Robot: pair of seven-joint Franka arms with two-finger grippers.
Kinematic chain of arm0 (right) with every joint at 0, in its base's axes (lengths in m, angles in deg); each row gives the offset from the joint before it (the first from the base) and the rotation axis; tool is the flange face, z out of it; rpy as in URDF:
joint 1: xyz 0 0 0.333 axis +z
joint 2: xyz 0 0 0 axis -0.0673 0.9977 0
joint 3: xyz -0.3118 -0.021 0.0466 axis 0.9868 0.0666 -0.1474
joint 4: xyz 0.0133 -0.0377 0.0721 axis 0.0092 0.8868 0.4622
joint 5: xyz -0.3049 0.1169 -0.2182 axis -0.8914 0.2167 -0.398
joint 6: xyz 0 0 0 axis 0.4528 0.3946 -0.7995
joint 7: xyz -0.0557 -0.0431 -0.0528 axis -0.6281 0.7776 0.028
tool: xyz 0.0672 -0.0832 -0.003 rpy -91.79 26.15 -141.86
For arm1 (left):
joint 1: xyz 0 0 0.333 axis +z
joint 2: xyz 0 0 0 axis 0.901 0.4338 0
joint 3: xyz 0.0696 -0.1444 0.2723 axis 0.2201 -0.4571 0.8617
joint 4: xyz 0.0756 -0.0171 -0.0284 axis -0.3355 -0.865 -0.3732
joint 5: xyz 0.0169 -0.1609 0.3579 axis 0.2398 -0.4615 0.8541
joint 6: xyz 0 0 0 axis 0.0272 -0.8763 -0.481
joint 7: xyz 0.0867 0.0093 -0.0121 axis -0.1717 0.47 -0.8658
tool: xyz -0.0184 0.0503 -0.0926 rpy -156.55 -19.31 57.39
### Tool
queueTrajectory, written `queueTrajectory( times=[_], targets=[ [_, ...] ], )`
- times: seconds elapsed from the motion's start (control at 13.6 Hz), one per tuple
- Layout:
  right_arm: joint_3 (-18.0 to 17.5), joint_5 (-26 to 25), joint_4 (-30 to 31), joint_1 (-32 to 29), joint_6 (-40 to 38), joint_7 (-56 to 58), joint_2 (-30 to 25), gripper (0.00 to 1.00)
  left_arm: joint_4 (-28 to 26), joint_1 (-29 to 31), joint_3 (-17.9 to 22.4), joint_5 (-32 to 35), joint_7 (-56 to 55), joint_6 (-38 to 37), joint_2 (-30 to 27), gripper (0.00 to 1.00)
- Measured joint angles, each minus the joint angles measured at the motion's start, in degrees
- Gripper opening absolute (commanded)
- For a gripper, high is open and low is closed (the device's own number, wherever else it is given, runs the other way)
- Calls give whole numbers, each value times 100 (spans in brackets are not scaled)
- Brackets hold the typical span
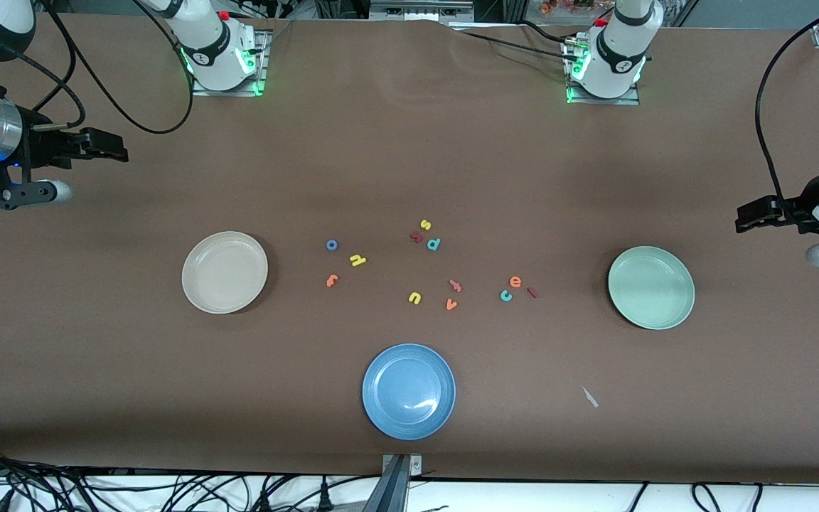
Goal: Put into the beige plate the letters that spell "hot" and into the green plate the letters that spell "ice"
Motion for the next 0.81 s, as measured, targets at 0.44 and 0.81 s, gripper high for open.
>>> queueTrajectory(
  times=[0.44, 0.81],
  targets=[
    [-2, 5, -6, 1, -243, 0, -87, 100, -8, 26, 0, 0, 123, -34, 0, 99],
    [-2, 3, -7, 1, 288, 0, -122, 100, -8, 94, 0, 0, 245, -83, 0, 99]
  ],
)
